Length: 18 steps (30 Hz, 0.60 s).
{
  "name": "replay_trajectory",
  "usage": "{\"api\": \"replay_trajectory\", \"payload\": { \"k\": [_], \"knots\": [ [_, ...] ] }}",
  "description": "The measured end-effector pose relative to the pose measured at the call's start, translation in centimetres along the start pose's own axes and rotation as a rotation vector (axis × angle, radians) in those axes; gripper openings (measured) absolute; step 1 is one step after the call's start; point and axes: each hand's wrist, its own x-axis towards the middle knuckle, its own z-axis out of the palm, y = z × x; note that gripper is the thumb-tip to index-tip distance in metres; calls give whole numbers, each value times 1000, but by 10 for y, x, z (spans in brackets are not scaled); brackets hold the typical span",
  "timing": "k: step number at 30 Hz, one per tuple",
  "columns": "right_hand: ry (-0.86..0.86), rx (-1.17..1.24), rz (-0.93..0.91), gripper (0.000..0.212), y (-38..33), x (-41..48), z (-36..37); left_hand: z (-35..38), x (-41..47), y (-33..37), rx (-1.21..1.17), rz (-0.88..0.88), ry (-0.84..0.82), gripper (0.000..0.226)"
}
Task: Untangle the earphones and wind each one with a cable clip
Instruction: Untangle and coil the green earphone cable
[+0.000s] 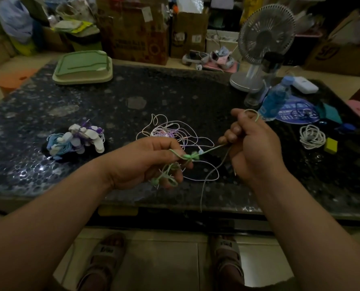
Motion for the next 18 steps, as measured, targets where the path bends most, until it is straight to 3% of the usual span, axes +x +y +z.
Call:
{"api": "replay_trajectory", "payload": {
  "k": [3, 5, 7, 9, 12, 18],
  "knots": [
    [-7, -168, 38, 16, -2, 1, -6, 0, 0, 1, -8, 77, 114, 15],
    [-94, -477, 27, 15, 1, -6, -5, 2, 4, 2, 80, 112, 229, 16],
    [-270, -852, -15, 19, 6, -14, -4, 5, 8, 0, 184, 146, 361, 16],
    [-488, -1077, -38, 25, 11, -20, -2, 7, 10, 0, 289, 222, 469, 12],
    [-622, -1082, -48, 23, 13, -21, -2, 7, 10, -1, 337, 295, 514, 7],
    [-590, -858, 58, 27, 10, -10, -15, 4, 9, -1, 466, 301, 552, 12]
  ]
}}
